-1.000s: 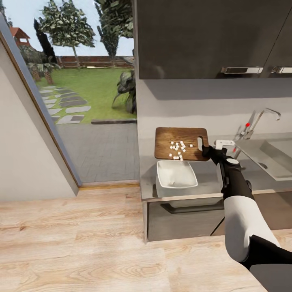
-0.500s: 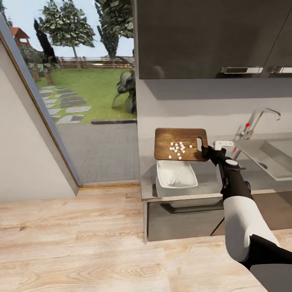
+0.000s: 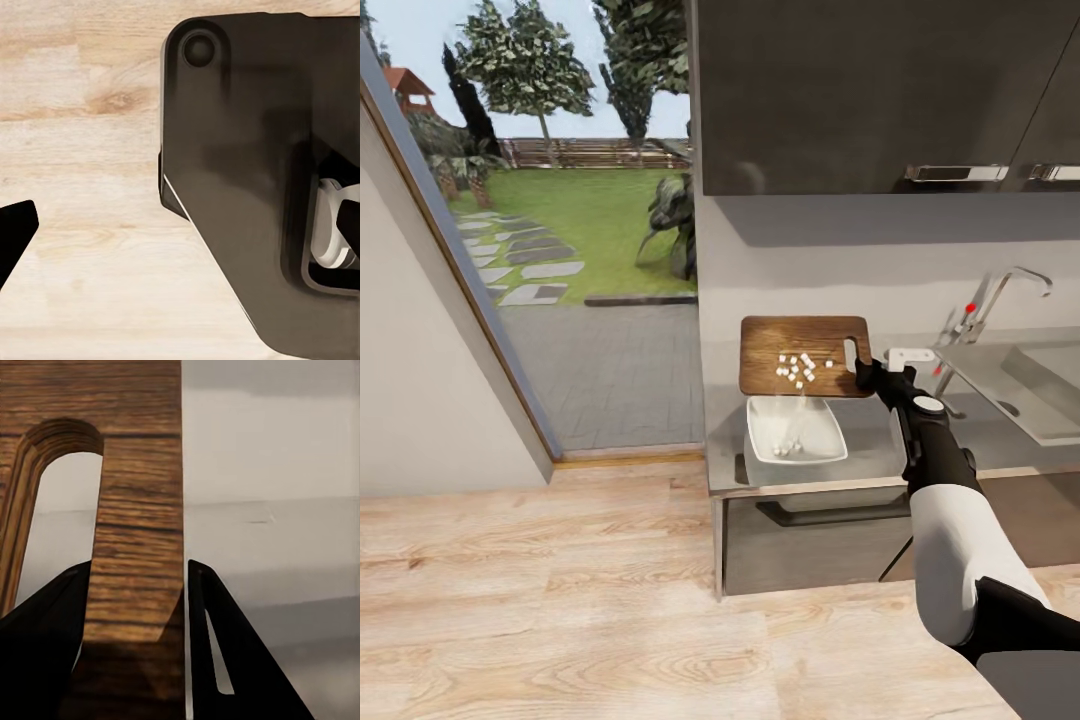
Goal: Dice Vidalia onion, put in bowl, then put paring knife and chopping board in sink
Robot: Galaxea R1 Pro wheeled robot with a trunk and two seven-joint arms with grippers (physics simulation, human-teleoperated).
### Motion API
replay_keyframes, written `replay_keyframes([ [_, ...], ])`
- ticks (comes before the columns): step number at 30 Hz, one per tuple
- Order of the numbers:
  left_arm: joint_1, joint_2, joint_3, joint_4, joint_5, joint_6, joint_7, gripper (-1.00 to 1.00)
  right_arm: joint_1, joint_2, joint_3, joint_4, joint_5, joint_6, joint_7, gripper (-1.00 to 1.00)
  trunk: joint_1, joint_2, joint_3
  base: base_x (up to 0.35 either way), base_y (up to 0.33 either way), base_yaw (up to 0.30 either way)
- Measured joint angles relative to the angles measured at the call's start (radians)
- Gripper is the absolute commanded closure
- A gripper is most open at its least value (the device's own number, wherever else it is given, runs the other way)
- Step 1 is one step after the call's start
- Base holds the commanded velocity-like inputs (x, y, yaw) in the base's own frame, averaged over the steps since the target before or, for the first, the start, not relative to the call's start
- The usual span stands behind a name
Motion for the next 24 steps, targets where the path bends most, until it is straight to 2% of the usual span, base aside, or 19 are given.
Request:
replay_keyframes([
  [3,0.0,0.0,0.0,0.0,0.0,0.0,0.0,-1.0,0.0,0.0,0.0,0.009,0.0,-0.001,0.0,1.0,0.0,0.0,0.0,0.0,0.0,0.0],
  [9,0.0,0.0,0.0,0.0,0.0,0.0,0.0,-1.0,0.0,0.0,0.0,0.025,0.001,-0.052,-0.001,1.0,0.0,0.0,0.0,0.0,0.0,0.0],
  [24,0.0,0.0,0.0,0.003,0.0,0.0,0.0,-1.0,0.0,0.0,0.0,0.033,0.001,-0.057,-0.001,1.0,0.0,0.0,0.0,0.0,0.026,0.0],
])
